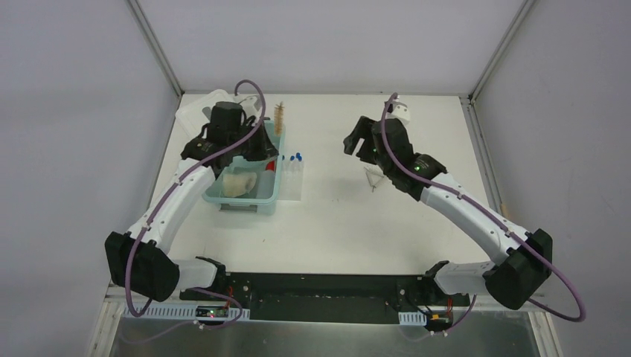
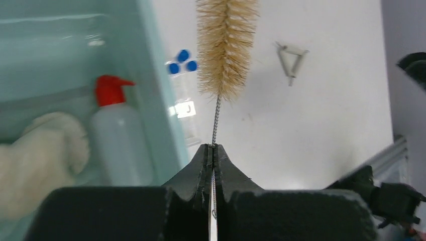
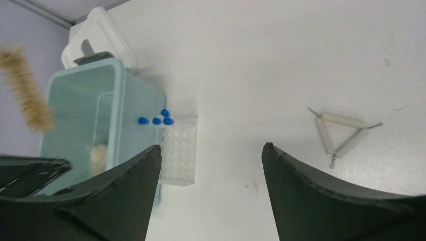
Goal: Organize the chemistry lab equipment
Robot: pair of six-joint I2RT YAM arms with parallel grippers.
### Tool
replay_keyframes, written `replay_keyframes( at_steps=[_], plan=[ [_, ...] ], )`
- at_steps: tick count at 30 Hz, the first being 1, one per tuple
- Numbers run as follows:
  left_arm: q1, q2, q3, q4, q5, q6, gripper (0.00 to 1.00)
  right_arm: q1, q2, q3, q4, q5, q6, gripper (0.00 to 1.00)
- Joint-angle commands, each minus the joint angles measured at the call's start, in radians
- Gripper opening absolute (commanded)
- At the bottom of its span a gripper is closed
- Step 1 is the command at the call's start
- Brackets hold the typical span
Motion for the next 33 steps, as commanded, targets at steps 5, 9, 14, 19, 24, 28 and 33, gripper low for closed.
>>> replay_keyframes(
  at_steps=[5, 9, 14, 19, 24, 28, 33],
  plan=[
    [0.134, -0.032, 0.094, -0.414, -0.304, 0.293, 0.0, -0.208, 0.055, 0.008, -0.184, -0.108, -0.163, 0.75],
    [0.156, -0.01, 0.059, -0.487, -0.348, 0.326, 0.0, -0.281, 0.143, 0.048, -0.263, -0.165, -0.265, 0.71],
    [0.159, 0.014, 0.014, -0.489, -0.34, 0.321, 0.0, -0.298, 0.215, 0.041, -0.265, -0.202, -0.297, 0.69],
    [0.159, 0.084, 0.036, -0.495, -0.348, 0.324, 0.0, -0.299, 0.325, 0.073, -0.239, -0.254, -0.303, 0.65],
    [0.159, 0.107, 0.058, -0.508, -0.402, 0.292, 0.4, -0.3, 0.435, 0.143, -0.258, -0.241, -0.329, 0.62],
    [0.16, 0.066, 0.055, -0.508, -0.435, 0.28, 0.62, -0.303, 0.511, 0.187, -0.293, -0.242, -0.342, 0.56],
    [0.161, 0.004, 0.065, -0.51, -0.488, 0.291, 0.77, -0.303, 0.567, 0.183, -0.285, -0.256, -0.34, 0.48]
  ],
)
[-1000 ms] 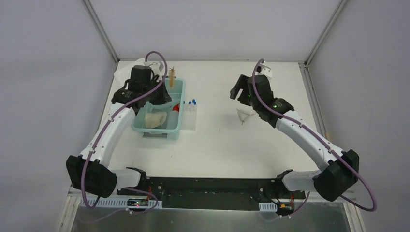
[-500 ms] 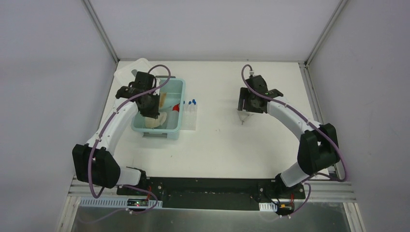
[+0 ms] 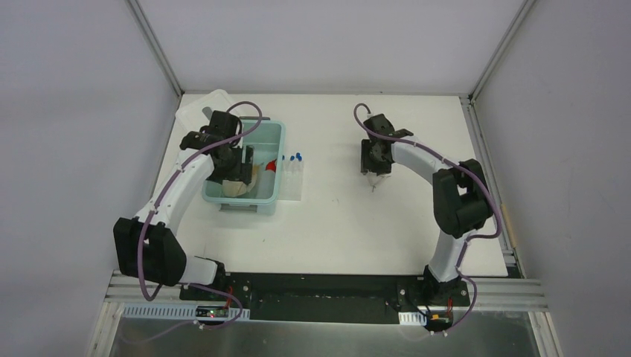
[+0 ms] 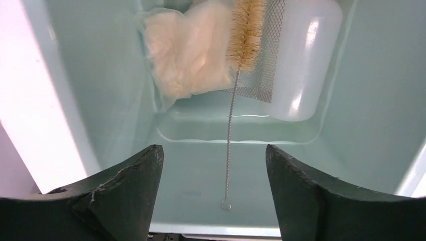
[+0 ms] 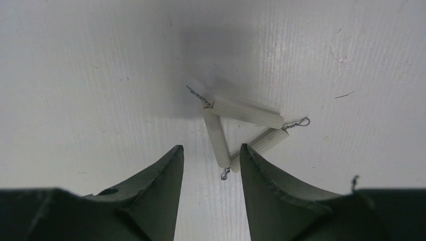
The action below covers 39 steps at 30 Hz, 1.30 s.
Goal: Organize the chemistry lab equipment
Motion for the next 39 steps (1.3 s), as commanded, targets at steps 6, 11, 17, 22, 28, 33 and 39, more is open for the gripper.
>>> replay_keyframes(
  at_steps=[6, 11, 17, 22, 28, 33, 39],
  plan=[
    [0.008, -0.12, 0.065, -0.021, -0.096, -0.005, 0.84, -0.001, 0.086, 0.029, -0.02, -0.025, -0.006, 0.38],
    [0.008, -0.137, 0.089, -0.021, -0.066, -0.025, 0.85, 0.008, 0.119, 0.028, -0.013, -0.008, -0.014, 0.3],
    [0.008, -0.149, 0.098, -0.015, -0.046, -0.04, 0.86, 0.031, 0.152, 0.034, -0.009, 0.042, -0.019, 0.13],
    [0.008, -0.171, 0.094, -0.014, -0.049, -0.051, 0.86, 0.045, 0.122, 0.019, 0.005, 0.047, -0.012, 0.0],
    [0.008, -0.209, 0.083, 0.009, -0.042, -0.065, 0.86, 0.057, 0.062, 0.016, 0.003, 0.025, 0.003, 0.0],
    [0.008, -0.24, 0.059, 0.052, -0.055, -0.086, 0.87, 0.097, -0.027, 0.02, -0.007, 0.042, 0.015, 0.0],
    [0.037, -0.25, 0.022, 0.134, -0.03, -0.174, 0.88, 0.185, -0.197, -0.009, 0.041, 0.031, 0.047, 0.0]
  ],
)
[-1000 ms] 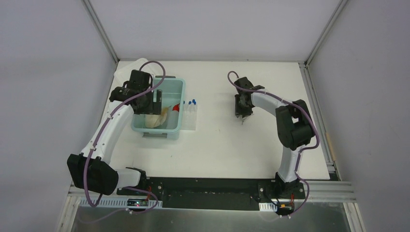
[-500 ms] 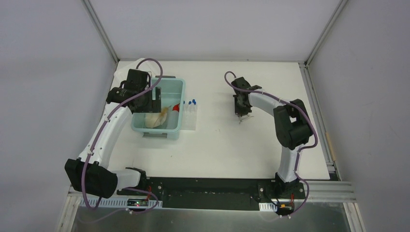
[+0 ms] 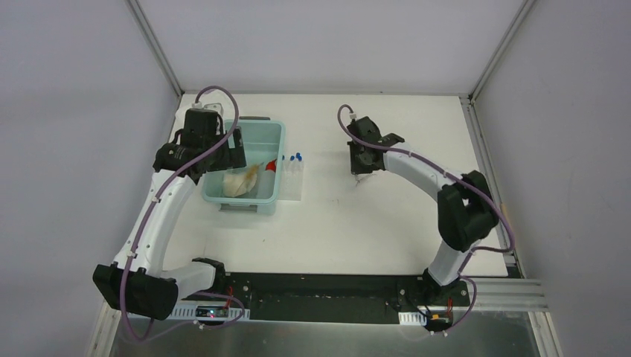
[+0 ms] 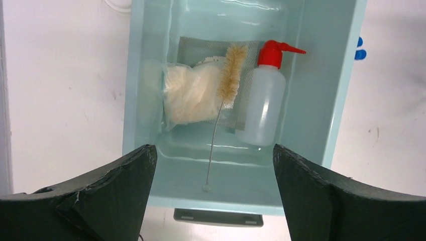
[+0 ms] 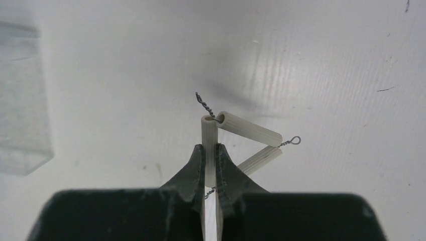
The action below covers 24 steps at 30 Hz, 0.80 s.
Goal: Organize the chemistry lab equipment
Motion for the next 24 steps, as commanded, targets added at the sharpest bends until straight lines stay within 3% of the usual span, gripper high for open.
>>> replay_keyframes(
  at_steps=[1, 12, 24],
  plan=[
    [0.028, -0.029, -0.037, 0.082, 0.013, -0.087, 0.88, 0.073, -0.205, -0.014, 0.048, -0.028, 0.041, 0.0],
    [0.103, -0.204, -0.168, 0.216, -0.181, -0.189, 0.89, 0.317, -0.248, 0.163, 0.105, -0.141, 0.104, 0.0],
    [0.181, -0.247, -0.219, 0.254, -0.18, -0.165, 0.89, 0.481, 0.061, 0.592, 0.044, -0.201, 0.047, 0.0]
  ],
)
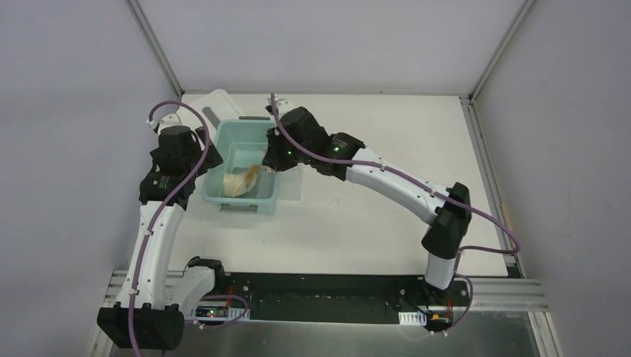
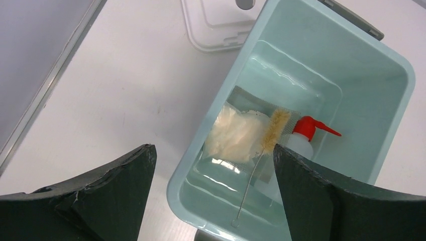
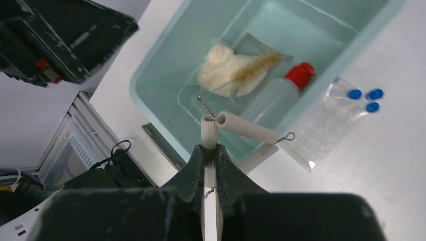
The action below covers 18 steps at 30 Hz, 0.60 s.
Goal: Organize the chemistry lab equipment
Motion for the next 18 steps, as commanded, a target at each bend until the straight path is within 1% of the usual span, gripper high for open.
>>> replay_keyframes(
  at_steps=[1, 4, 8, 11, 12, 13, 14, 15, 17, 18],
  plan=[
    [0.011, -0.043, -0.019, 0.046, -0.028, -0.003, 0.89, 0.039, 0.108, 0.177, -0.047, -0.047, -0.034, 0.0],
    [0.011, -0.064, -0.023, 0.047, -0.05, 0.015, 0.89, 0.059, 0.189, 0.276, -0.095, -0.051, -0.045, 0.0],
    [0.011, -0.092, -0.029, 0.047, -0.075, 0.034, 0.9, 0.063, 0.241, 0.324, -0.099, -0.073, -0.03, 0.0],
    [0.012, -0.109, -0.036, 0.047, -0.084, 0.036, 0.9, 0.064, 0.285, 0.369, -0.132, -0.072, -0.018, 0.0],
    [0.012, -0.113, -0.04, 0.047, -0.088, 0.035, 0.9, 0.063, 0.299, 0.386, -0.15, -0.07, -0.015, 0.04],
    [0.013, -0.116, -0.041, 0.047, -0.09, 0.034, 0.9, 0.062, 0.312, 0.4, -0.165, -0.071, -0.013, 0.12],
    [0.012, -0.117, -0.044, 0.046, -0.089, 0.034, 0.9, 0.063, 0.319, 0.413, -0.176, -0.071, -0.013, 0.23],
    [0.012, -0.116, -0.045, 0.047, -0.086, 0.034, 0.9, 0.063, 0.323, 0.42, -0.183, -0.073, -0.014, 0.31],
    [0.012, -0.118, -0.05, 0.047, -0.081, 0.031, 0.9, 0.063, 0.317, 0.419, -0.185, -0.074, -0.018, 0.42],
    [0.013, -0.12, -0.052, 0.047, -0.08, 0.03, 0.9, 0.064, 0.311, 0.412, -0.183, -0.074, -0.022, 0.46]
  ],
)
